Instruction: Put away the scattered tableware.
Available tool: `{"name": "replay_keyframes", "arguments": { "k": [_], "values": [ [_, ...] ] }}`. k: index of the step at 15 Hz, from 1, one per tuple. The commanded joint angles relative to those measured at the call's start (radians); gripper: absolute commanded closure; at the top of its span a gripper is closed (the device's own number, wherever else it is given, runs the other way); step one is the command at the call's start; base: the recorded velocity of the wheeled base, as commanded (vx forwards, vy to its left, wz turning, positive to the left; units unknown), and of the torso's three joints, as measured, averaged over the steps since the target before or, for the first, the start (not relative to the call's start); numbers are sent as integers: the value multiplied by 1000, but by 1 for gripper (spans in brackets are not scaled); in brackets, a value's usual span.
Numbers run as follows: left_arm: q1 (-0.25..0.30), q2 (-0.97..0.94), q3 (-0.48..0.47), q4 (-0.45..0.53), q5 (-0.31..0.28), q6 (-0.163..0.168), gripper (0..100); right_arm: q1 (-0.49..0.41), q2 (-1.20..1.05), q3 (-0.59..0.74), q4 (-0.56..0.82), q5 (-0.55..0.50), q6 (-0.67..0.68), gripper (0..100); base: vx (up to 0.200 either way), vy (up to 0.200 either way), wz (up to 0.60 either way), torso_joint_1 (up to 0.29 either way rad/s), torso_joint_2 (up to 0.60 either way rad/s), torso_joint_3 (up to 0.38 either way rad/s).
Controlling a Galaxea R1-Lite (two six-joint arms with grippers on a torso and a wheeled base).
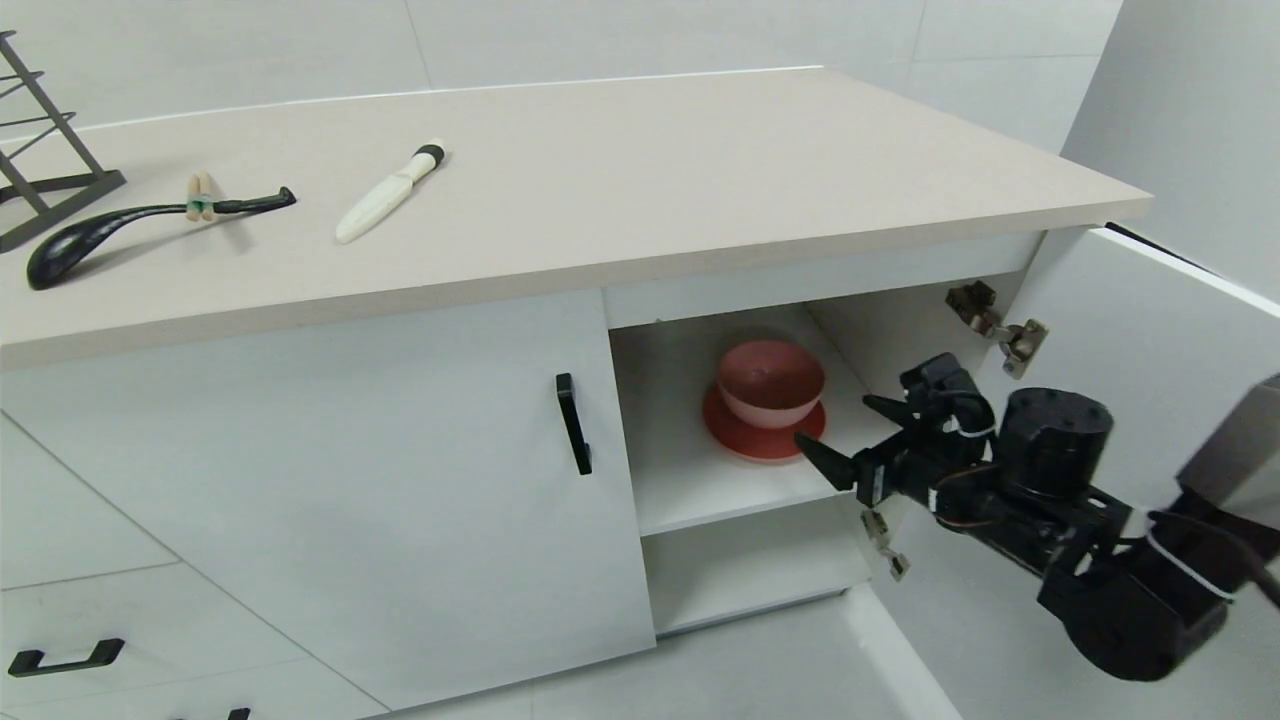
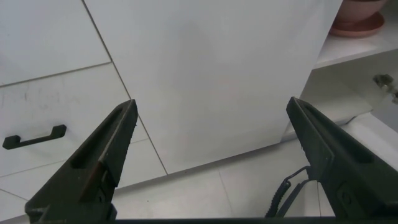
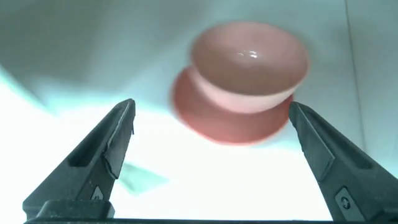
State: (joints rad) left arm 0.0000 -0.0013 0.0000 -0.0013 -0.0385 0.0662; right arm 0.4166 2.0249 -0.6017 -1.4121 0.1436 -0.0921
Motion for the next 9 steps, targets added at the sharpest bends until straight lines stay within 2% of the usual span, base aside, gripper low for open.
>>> {"name": "replay_keyframes", "arguments": {
  "k": [1, 5, 7, 9],
  "values": [
    [2, 1, 0, 0, 0, 1, 0, 21, -299, 255, -37, 5, -20, 0, 0, 0, 0, 0, 0, 0],
    [2, 1, 0, 0, 0, 0, 0, 16, -561, 513, -36, 5, -20, 0, 0, 0, 0, 0, 0, 0],
    [2, 1, 0, 3, 0, -2, 0, -27, -640, 585, -33, 7, -20, 0, -200, 0, 0, 2, 0, 2],
    [2, 1, 0, 1, 0, 1, 0, -99, -789, 602, 55, 7, -23, 0, -200, 0, 0, 0, 2, -2]
  ]
}}
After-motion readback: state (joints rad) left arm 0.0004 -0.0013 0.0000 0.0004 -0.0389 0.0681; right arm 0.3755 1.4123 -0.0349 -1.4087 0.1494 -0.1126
